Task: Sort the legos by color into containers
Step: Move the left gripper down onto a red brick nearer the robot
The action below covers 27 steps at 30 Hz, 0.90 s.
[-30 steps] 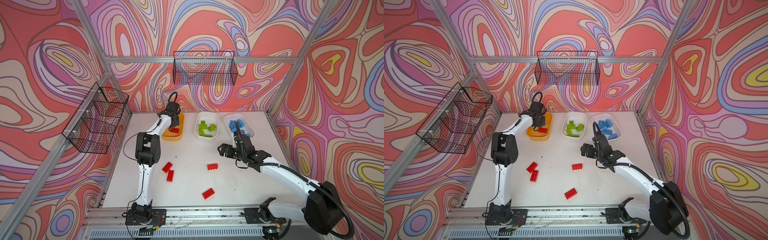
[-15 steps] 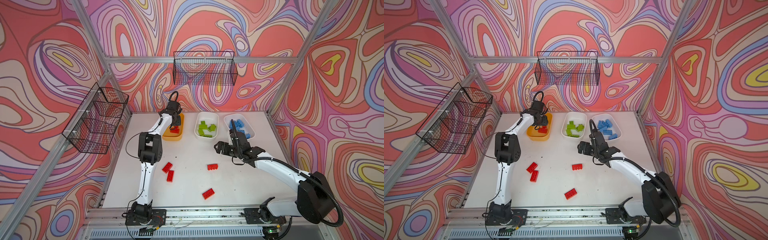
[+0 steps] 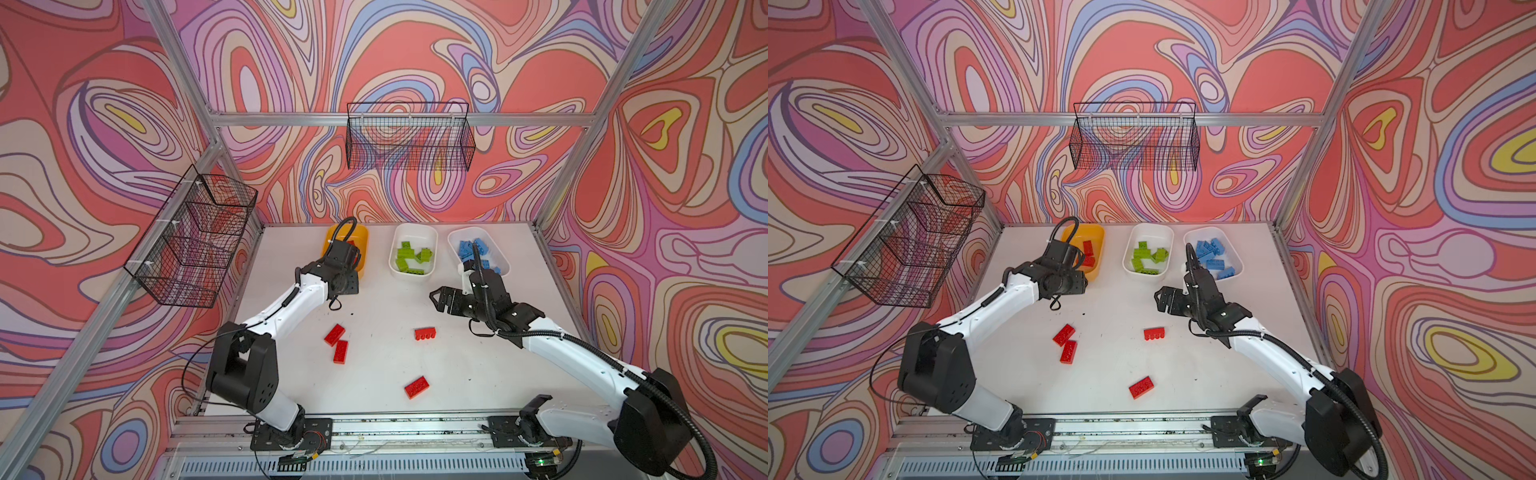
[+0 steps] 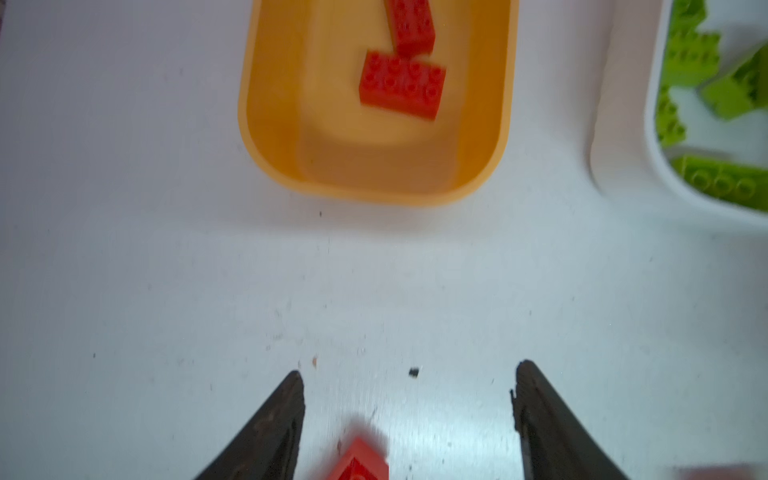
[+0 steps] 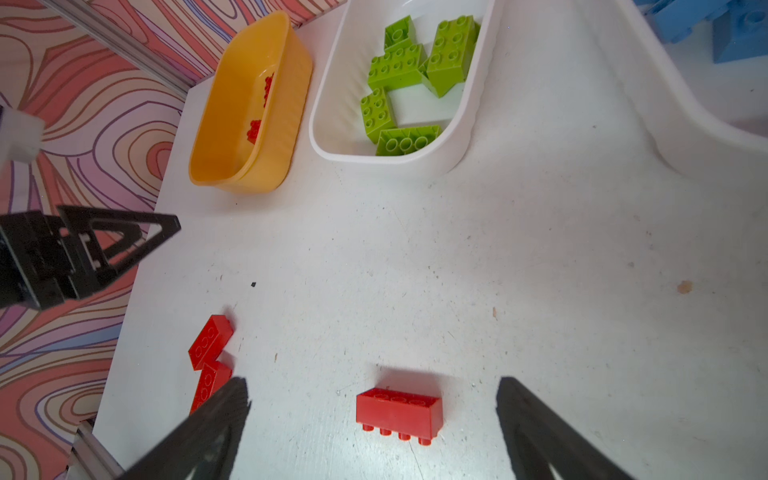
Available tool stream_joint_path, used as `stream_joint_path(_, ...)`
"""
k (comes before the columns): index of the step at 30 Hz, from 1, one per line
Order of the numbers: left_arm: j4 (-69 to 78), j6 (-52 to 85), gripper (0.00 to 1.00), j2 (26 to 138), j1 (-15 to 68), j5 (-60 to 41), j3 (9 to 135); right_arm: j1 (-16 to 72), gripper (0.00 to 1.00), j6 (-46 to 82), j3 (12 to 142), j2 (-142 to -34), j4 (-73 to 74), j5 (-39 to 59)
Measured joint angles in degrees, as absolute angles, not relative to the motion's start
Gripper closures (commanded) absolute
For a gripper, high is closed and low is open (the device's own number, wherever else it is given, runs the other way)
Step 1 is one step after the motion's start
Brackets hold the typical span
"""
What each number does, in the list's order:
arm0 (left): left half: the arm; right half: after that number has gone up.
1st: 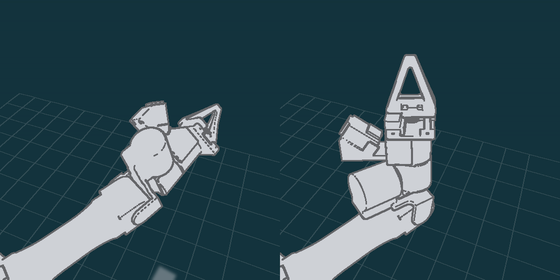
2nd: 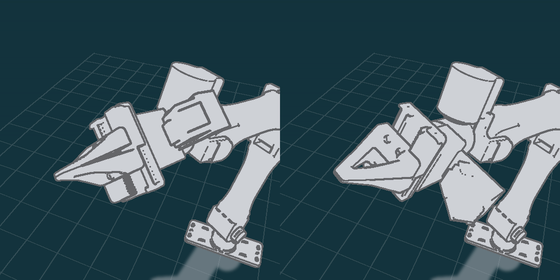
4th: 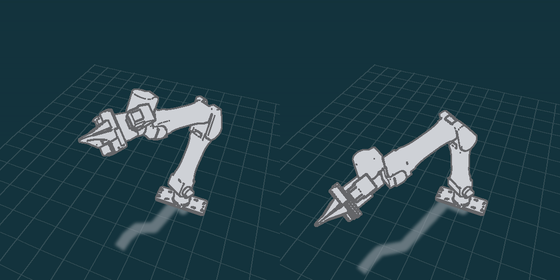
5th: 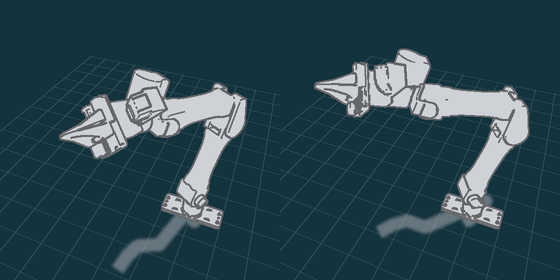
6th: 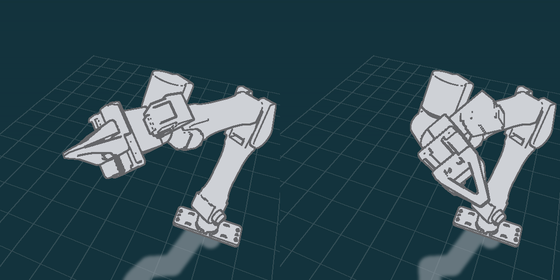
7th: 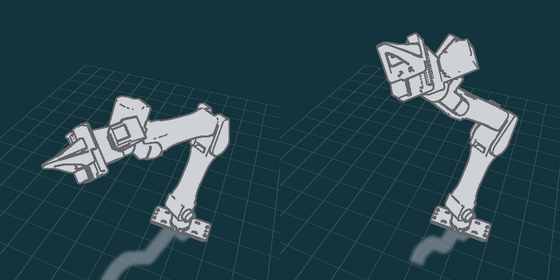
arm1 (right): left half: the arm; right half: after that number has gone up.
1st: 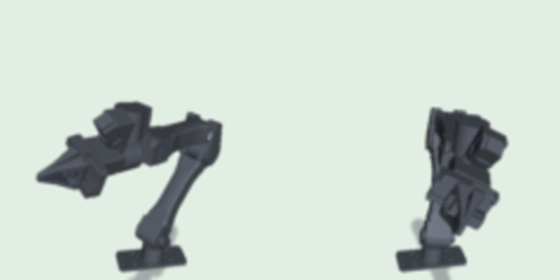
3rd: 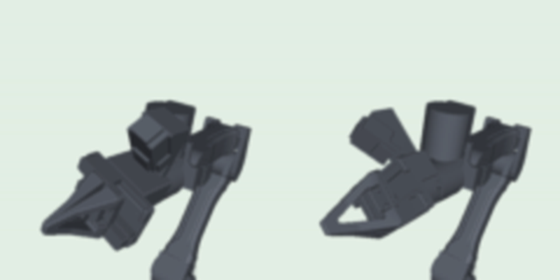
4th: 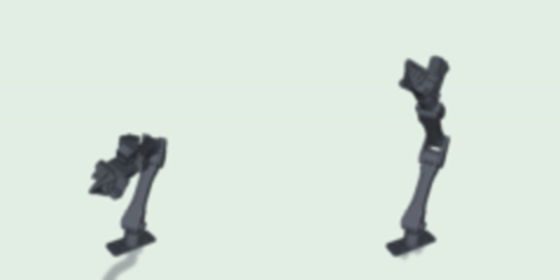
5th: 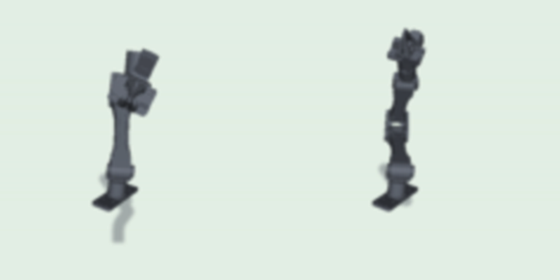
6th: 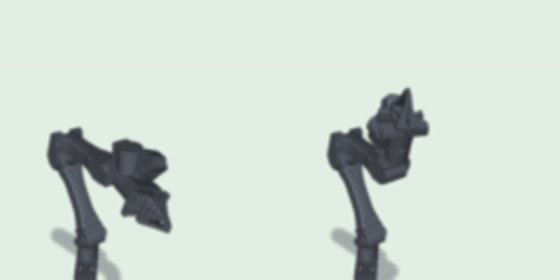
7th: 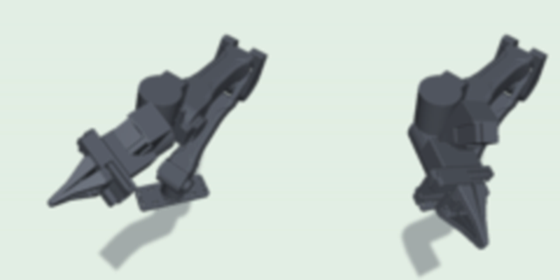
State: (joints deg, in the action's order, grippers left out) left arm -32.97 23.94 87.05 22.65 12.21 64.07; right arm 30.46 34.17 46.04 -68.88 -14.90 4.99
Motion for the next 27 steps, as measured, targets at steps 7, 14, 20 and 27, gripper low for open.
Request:
stream_joint_path(7,-32.88,27.31,0.35,75.64,23.16,12.84,46.04,31.59,0.02,34.65,43.55,-63.66,-15.59,5.37)
stream_joint_path(14,-29.71,29.08,0.37,73.82,23.16,11.75,38.54,32.47,0.02,36.07,42.46,-59.05,-17.21,4.97)
stream_joint_path(20,-26.94,28.97,0.36,75.24,23.16,11.16,38.41,33.47,0.02,37.23,42.35,-56.73,-18.5,3.84)
stream_joint_path(27,-25.78,27.9,0.4,82.35,23.16,11.6,40.75,34.5,0.02,38.28,42.24,-55.75,-19.14,2.81)
